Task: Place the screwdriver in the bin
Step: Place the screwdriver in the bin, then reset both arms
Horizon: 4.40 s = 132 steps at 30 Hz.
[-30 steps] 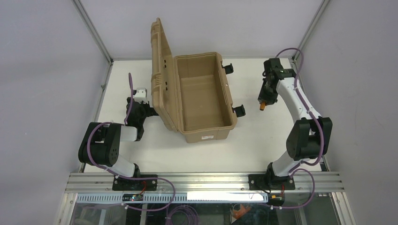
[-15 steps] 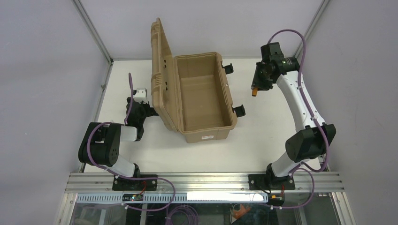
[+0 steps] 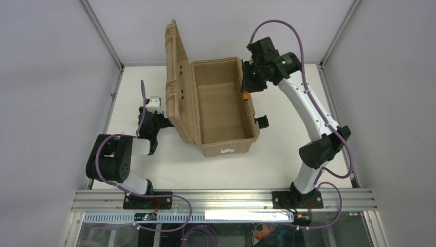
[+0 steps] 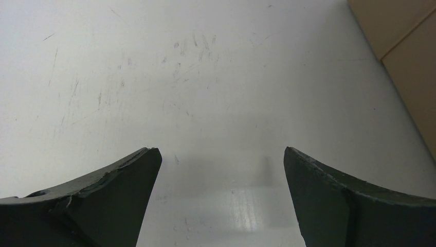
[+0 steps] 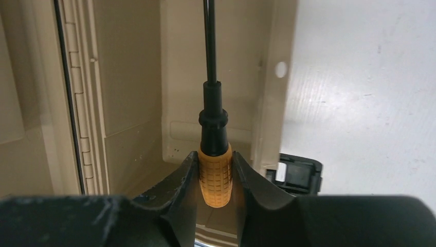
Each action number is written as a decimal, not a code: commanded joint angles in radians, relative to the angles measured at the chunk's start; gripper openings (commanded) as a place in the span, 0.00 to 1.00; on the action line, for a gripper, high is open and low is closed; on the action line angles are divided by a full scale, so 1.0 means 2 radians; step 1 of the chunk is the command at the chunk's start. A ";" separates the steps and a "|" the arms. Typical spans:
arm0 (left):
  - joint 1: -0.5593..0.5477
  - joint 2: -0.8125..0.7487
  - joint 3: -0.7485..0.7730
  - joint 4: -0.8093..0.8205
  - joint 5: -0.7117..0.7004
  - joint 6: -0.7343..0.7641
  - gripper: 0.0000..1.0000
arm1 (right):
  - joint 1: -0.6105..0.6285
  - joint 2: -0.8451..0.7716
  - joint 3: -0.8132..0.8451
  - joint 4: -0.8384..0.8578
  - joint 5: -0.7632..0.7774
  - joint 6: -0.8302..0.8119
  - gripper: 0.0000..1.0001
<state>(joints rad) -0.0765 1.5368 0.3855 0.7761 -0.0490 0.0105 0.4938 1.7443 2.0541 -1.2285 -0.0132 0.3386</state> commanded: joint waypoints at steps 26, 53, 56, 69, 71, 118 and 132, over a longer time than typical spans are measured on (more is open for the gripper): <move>0.005 -0.015 -0.002 0.015 0.008 -0.004 0.99 | 0.088 0.182 -0.031 0.092 0.023 0.063 0.18; 0.005 -0.016 -0.001 0.015 0.008 -0.004 0.99 | 0.094 0.277 -0.054 0.131 0.020 0.084 0.40; 0.005 -0.015 -0.002 0.014 0.008 -0.004 0.99 | 0.094 0.270 -0.052 0.129 0.021 0.082 0.46; 0.005 -0.015 -0.002 0.015 0.009 -0.004 0.99 | 0.094 0.221 0.021 0.083 0.032 0.063 0.60; 0.005 -0.015 -0.002 0.015 0.008 -0.004 0.99 | 0.094 0.213 0.037 0.074 0.032 0.060 0.61; 0.005 -0.015 -0.001 0.015 0.008 -0.004 0.99 | -0.124 -0.170 -0.219 0.194 0.105 -0.030 0.99; 0.005 -0.015 -0.001 0.015 0.008 -0.004 0.99 | -0.172 -0.244 -0.410 0.302 0.109 -0.023 0.99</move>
<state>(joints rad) -0.0765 1.5368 0.3843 0.7757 -0.0490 0.0105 0.1642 1.3224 1.3079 -0.7624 0.1871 0.2859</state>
